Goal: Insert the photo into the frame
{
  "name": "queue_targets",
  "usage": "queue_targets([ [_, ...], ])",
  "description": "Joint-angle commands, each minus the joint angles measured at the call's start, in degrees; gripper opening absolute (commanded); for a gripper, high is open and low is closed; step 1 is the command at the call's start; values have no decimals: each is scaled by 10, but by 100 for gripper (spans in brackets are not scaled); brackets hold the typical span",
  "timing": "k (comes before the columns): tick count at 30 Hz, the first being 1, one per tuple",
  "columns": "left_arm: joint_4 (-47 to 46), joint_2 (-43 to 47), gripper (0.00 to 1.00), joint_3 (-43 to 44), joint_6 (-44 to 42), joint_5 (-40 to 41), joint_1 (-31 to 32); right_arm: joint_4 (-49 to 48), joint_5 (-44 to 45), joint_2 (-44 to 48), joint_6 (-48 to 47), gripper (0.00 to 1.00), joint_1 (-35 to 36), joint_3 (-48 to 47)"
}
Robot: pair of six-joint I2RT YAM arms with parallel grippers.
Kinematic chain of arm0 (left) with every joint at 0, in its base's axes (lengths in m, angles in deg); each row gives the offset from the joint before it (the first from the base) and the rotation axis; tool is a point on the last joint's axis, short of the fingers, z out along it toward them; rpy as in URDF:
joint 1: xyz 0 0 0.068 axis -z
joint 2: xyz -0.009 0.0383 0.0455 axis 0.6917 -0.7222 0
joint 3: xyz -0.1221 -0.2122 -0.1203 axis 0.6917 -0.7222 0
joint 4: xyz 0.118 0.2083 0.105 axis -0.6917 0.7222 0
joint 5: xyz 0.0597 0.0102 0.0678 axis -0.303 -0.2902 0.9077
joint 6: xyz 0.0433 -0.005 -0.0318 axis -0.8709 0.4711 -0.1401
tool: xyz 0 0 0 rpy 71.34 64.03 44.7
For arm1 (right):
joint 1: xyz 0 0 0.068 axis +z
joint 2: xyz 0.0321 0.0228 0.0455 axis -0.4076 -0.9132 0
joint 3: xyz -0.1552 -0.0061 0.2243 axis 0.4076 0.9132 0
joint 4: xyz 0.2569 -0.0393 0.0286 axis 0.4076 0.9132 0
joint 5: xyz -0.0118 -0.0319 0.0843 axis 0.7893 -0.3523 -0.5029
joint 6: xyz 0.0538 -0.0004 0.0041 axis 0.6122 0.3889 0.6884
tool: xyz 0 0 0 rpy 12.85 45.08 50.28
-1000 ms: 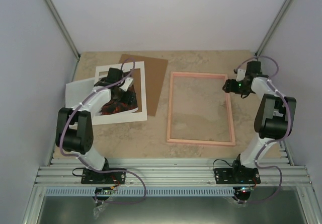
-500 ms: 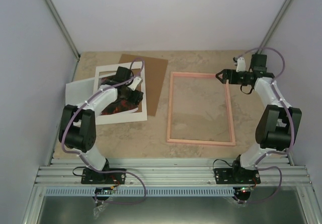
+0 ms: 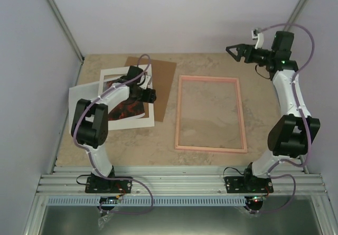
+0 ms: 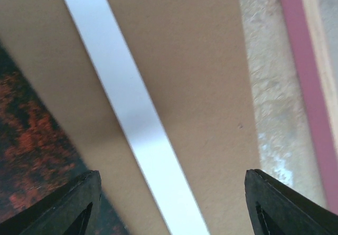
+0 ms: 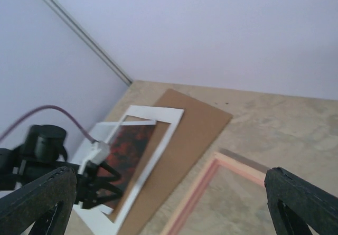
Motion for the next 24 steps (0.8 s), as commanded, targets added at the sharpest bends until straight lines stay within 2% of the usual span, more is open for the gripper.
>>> queue_targets([
  [1,-10,-24,76,19,66,-78,2,-28,-65,-39,106,98,0,-29],
  [5,-13,-46,74,4,107,-87,4,-71,-64,-60,181,98,0,-56],
  [15,38,-83,73,10,127,144,52,-126,-52,-80,304,98,1,-83],
  [20,34,-96,65,-12,144,211,56,-141,-44,-75,323,98,7,-105],
  [24,25,-103,61,-33,135,216,57,-169,-42,-71,347,98,19,-108],
])
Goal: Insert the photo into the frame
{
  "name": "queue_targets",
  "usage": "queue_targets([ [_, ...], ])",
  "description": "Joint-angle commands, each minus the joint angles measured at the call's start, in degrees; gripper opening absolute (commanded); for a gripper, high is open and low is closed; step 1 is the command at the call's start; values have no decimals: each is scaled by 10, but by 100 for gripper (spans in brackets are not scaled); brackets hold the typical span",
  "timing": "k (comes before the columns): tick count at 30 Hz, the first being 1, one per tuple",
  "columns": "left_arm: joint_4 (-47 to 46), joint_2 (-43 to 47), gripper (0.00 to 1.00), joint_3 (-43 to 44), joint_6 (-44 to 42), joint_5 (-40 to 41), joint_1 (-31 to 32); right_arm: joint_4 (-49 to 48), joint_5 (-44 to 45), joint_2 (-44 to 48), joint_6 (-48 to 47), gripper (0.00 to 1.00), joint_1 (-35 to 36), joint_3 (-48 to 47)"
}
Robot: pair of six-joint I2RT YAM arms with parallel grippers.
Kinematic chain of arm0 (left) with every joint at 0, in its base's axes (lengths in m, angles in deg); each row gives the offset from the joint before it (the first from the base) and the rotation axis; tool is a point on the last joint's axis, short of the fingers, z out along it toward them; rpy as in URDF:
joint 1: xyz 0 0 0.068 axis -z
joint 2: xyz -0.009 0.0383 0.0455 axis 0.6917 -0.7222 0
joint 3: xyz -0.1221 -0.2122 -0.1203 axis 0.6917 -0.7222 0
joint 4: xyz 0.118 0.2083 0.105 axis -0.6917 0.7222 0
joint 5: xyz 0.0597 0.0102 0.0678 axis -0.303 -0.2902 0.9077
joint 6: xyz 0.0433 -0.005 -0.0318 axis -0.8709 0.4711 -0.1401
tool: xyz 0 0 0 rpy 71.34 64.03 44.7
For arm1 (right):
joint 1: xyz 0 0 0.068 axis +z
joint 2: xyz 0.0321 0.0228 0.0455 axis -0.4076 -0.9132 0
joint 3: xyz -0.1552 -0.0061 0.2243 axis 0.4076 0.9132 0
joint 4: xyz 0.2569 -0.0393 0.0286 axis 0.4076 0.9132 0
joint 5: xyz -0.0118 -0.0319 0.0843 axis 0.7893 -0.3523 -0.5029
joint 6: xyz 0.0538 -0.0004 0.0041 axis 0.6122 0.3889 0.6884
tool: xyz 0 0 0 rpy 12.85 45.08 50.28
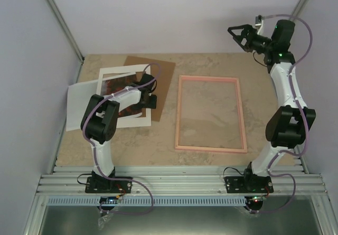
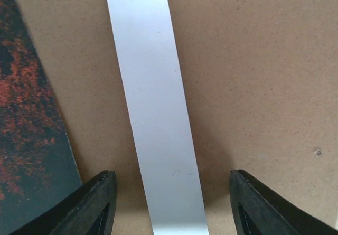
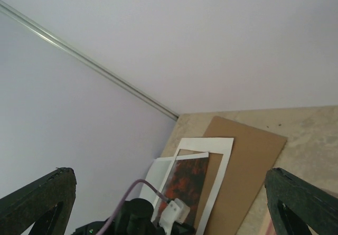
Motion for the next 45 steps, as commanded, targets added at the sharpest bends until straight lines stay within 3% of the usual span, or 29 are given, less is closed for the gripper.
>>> queue_targets([
  [1,23,-35,60,-41,7,51,-3,-43,4,9,39,98,17,-15],
  [6,6,-30,44,-70,0,40,-3,-54,17,31,28,98,27,16],
  [19,20,-48,22,-53,-2,47,-3,-53,31,8,21,98,38,-14],
  [34,48,62,20,-47,10,-7,-3,-81,14,-23,38,98,35,-45],
  [45,72,160,19,-20,33,-89,13,-58,-7,9,-41,98,37,68],
])
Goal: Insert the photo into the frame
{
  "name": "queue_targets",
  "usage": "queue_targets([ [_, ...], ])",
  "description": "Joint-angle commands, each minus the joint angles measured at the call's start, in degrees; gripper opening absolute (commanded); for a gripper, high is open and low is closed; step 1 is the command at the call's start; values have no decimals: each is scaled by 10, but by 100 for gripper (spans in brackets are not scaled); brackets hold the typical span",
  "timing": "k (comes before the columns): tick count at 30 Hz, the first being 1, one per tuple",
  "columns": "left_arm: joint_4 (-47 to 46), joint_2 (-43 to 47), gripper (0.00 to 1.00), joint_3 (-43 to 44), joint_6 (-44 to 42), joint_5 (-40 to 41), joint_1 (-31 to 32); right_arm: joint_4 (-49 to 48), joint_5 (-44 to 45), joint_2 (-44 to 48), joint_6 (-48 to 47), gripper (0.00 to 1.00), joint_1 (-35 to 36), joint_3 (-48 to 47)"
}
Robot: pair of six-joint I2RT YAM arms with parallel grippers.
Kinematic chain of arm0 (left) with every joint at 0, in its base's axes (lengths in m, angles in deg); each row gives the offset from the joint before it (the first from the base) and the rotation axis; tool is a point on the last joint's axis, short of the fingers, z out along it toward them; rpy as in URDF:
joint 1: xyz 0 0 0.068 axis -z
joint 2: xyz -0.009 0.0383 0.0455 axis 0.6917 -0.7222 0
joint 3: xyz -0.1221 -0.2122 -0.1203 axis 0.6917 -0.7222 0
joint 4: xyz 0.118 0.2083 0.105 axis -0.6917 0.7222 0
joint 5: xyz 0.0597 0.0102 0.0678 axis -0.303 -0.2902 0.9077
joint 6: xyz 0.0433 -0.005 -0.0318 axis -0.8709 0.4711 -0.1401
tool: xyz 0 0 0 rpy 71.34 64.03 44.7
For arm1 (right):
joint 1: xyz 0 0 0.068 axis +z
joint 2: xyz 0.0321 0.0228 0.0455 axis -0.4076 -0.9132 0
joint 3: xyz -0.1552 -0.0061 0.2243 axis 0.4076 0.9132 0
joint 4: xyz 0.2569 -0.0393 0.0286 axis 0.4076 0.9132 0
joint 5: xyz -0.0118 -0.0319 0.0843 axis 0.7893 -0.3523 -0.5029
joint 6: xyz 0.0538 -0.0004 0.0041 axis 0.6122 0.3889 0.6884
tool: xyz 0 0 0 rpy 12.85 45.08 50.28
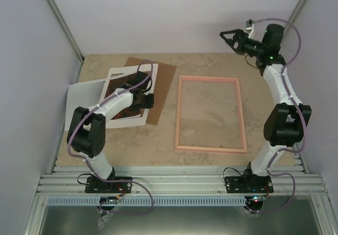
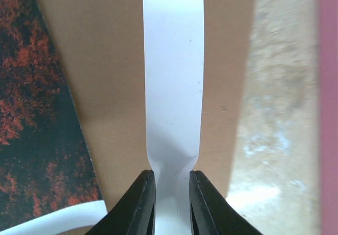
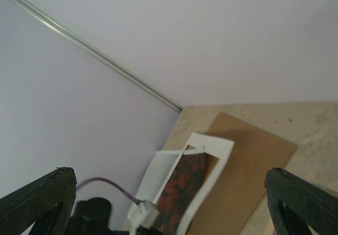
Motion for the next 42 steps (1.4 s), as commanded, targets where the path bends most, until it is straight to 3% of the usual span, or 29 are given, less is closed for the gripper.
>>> queue_targets([
  [1,12,45,20,24,18,-49,12,19,-9,25,-61,98,4,59],
  [12,-57,53,20,48,81,-93,99,0,50,108,-91,94,44,326],
  [18,-109,28,20,58,127,-95,134,-41,59,116,-68,86,102,347],
  [27,-141,13,21,78,169,-85,162,-63,57,38,-28,71,172,298],
  [31,-145,13,22,80,175,-69,166,-85,43,10,-2,57,190,287],
  [34,-150,17,22,79,173,-63,166,-82,48,-3,2,53,204,278],
  [37,-160,20,22,75,172,-58,166,-91,45,-16,14,41,210,271],
  [39,-160,22,23,75,172,-56,166,-91,42,-27,16,29,210,262],
  [42,-161,27,26,72,164,-49,166,-92,34,-31,13,3,210,263],
])
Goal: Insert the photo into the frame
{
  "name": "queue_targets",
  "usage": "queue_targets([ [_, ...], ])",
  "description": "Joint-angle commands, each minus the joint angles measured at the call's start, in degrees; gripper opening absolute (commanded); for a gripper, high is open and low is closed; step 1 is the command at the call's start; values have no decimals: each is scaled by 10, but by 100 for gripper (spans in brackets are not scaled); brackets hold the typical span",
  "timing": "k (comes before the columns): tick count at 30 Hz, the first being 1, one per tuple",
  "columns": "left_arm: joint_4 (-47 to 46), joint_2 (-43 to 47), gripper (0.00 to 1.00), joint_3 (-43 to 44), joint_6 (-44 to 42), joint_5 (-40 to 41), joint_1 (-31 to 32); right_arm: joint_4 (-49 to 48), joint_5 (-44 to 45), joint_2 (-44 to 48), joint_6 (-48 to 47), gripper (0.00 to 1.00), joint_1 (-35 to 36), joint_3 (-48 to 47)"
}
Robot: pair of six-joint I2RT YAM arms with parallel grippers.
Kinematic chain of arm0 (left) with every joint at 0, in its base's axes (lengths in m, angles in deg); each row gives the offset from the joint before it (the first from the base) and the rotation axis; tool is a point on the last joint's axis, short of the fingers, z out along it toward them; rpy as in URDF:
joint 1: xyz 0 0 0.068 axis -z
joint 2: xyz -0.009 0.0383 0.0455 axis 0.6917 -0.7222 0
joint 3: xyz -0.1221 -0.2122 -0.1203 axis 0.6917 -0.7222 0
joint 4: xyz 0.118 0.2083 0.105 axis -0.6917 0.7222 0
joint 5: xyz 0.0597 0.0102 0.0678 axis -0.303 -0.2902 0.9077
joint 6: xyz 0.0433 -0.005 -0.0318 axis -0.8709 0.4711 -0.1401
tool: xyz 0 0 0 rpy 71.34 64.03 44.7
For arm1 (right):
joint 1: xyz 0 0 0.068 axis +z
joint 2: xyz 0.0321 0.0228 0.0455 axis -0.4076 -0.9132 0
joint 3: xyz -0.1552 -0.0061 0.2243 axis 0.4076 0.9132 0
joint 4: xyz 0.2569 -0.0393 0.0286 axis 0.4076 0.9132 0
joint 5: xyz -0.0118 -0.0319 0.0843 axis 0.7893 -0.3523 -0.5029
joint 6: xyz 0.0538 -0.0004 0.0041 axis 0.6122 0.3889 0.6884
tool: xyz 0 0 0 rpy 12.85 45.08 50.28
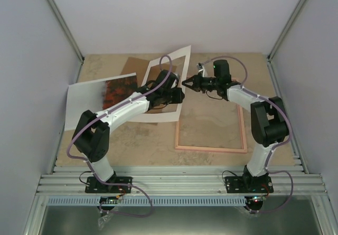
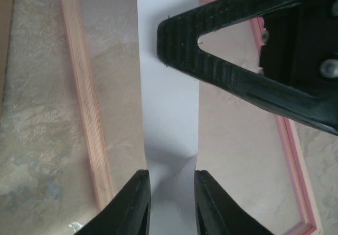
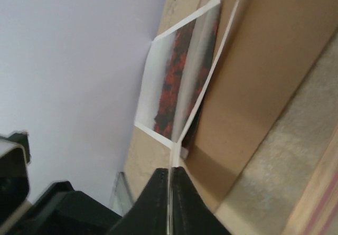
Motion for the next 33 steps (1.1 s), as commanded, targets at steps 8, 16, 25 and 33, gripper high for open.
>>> queue_targets([
  [8,24,87,99,-17,-105,-42,-74,75,-61,25,-108,1,-43,-2],
  [16,67,151,100,-27,-253,-76,-175,288,-109,96,-319,0,-118,48],
  [25,52,91,99,-37,-308,-155,-224,523,-61,66,-595,0,-220,0],
  [33,-27,10,97,-41,-213,-218,-232,611,65,50,-701,1,-292,-6],
])
